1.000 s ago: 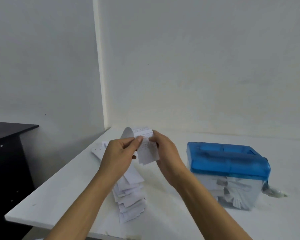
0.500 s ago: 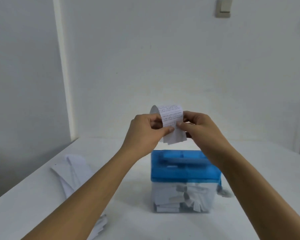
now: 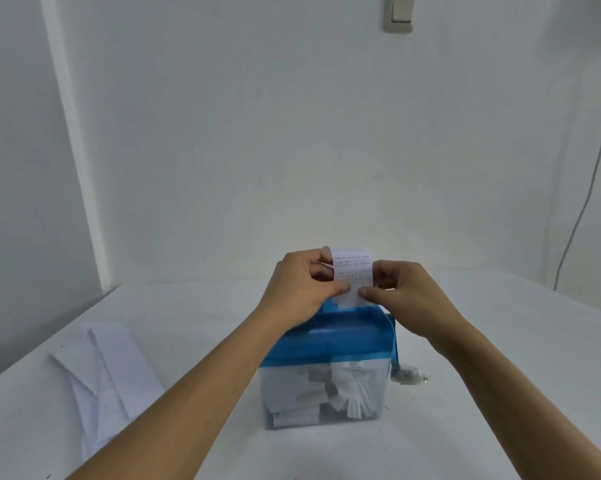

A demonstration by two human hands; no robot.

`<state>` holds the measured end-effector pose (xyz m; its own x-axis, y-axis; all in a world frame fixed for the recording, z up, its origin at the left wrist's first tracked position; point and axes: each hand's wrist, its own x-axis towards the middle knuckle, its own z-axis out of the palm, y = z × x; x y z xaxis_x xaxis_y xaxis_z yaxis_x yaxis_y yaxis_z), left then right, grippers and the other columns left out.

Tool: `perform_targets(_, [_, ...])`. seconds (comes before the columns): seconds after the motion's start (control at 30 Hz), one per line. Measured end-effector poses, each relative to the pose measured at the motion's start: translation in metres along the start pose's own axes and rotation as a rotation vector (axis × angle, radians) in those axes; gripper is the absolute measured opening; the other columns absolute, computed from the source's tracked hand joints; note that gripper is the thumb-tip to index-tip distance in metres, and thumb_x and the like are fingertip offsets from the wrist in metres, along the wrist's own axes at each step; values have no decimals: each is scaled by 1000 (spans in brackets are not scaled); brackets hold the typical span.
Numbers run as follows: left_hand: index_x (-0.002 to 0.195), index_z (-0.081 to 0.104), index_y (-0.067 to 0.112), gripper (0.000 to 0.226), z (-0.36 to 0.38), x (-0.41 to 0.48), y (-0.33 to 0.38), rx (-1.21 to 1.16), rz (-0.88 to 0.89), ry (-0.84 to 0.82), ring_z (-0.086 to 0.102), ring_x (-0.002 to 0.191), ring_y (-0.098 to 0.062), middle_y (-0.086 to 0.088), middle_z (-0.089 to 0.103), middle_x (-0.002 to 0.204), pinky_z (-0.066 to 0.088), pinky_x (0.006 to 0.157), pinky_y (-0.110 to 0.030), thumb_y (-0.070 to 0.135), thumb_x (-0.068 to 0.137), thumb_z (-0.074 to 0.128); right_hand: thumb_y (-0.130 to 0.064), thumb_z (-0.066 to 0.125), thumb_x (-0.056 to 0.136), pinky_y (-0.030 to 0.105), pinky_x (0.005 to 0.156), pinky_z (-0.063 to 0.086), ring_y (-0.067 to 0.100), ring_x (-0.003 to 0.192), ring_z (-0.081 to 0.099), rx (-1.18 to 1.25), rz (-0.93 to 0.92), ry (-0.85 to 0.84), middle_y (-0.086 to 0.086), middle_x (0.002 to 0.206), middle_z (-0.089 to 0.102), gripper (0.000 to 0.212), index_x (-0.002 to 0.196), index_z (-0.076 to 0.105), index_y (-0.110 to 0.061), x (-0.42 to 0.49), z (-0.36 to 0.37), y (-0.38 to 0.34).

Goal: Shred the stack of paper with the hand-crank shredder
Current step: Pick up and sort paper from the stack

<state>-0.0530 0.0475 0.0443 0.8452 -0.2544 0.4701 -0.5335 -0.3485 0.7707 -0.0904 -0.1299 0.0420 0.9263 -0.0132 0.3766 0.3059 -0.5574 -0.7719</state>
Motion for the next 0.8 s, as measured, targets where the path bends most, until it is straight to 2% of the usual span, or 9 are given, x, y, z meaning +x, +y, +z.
perform_targets(0.07, [92,67,34,29,-1,-1,-1,6,-9,-12,70,77,7,17,74,85,54,71,-10,13,82,85,-15,68,94,16,72,58,10,93,70,63,20,-3,-11,104,73,18,111,71,-20,-1,-1,4])
perform_targets(0.13, [98,69,27,24,-2,-1,-1,16,-13,1,70,77,7,15,74,85,53,68,-9,17,82,85,-16,70,93,19,75,59,12,94,70,103,33,-1,-9,103,74,16,108,71,-20,-2,-1,7])
perform_targets(0.27, [103,69,17,25,1,-2,-1,60,-21,42,71,79,-1,8,78,93,53,63,-9,24,84,84,-20,72,91,9,61,51,6,87,66,-37,4,13,-16,97,68,16,105,66,-27,-2,1,8])
perform_targets(0.37, [98,69,17,20,1,-2,-1,94,-31,57,70,77,2,7,78,96,55,63,-12,28,86,82,-22,73,90,6,57,47,2,83,63,-130,-35,42,-22,91,63,19,105,65,-29,-1,3,9])
perform_targets(0.47, [94,69,17,16,0,-3,-2,121,-30,42,69,74,4,8,78,98,54,64,-10,28,88,80,-22,66,96,8,59,48,3,88,63,-133,-37,33,-13,102,67,22,117,70,-21,1,3,11])
perform_targets(0.57, [90,68,22,12,-4,-5,-2,167,-10,1,69,73,5,10,77,89,49,62,-6,25,88,80,-23,55,101,9,58,46,4,88,59,-160,-21,14,-10,107,66,26,121,70,-18,0,3,14])
perform_targets(0.67, [92,69,27,13,-7,-9,-4,229,11,-16,69,79,3,15,75,90,50,67,-5,26,87,81,-23,56,101,8,62,45,3,87,58,-170,-42,47,-12,103,64,25,121,71,-19,0,5,17])
perform_targets(0.8, [94,66,35,18,-9,-12,-7,247,1,-33,65,81,12,22,68,90,48,67,-2,25,89,79,-24,61,98,4,65,42,-3,88,60,-158,-83,78,-21,99,64,21,117,71,-24,0,11,16])
